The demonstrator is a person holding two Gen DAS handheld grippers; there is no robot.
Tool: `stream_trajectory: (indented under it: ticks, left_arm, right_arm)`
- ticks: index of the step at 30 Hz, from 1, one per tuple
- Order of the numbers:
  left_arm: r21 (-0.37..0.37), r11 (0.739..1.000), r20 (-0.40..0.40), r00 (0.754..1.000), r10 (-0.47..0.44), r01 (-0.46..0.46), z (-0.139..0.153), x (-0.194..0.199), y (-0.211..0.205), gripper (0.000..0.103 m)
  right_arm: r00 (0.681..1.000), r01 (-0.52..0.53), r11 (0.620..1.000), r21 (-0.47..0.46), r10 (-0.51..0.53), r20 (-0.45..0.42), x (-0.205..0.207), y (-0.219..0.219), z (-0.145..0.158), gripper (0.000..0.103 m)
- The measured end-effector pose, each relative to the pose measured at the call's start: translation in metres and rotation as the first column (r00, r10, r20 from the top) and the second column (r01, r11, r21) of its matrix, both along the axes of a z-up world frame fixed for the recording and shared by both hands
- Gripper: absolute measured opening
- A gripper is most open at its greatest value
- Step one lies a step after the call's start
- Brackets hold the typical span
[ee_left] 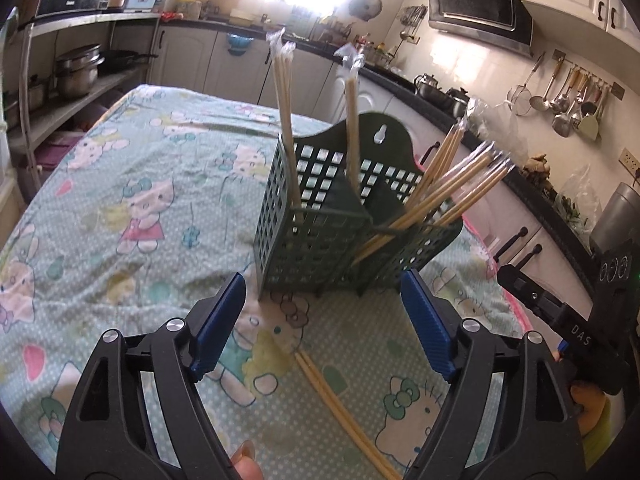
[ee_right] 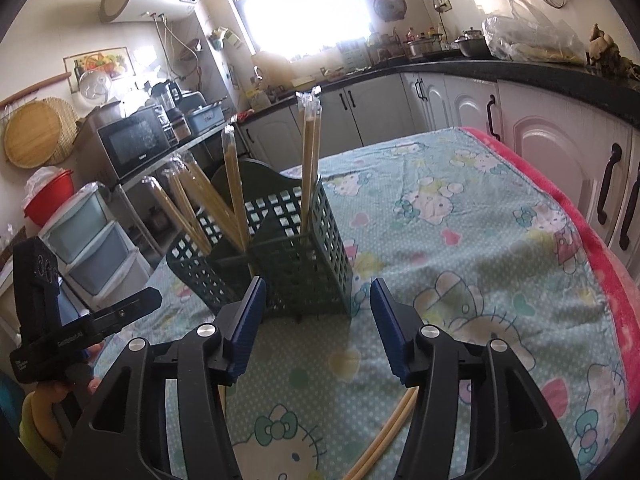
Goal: Organize utensils
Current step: 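Withdraw both open grippers from the basket toward the last loose chopsticks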
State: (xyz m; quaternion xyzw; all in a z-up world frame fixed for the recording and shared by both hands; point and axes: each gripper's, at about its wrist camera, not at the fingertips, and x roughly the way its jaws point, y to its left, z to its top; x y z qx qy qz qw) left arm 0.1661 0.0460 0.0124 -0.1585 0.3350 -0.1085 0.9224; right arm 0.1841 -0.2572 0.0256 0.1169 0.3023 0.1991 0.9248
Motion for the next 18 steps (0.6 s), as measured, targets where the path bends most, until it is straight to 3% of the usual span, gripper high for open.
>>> stream_trajectory:
  ticks: [18]
  left_arm:
    - [-0.005,0.999,-0.123,0.991,-0.054,0.054,-0.041,-0.008,-0.003,0.072]
  right_arm:
    - [0.995,-0.011,0.999,-0.048,0.006,-0.103,-0.008,-0.005,-0.026,0.053]
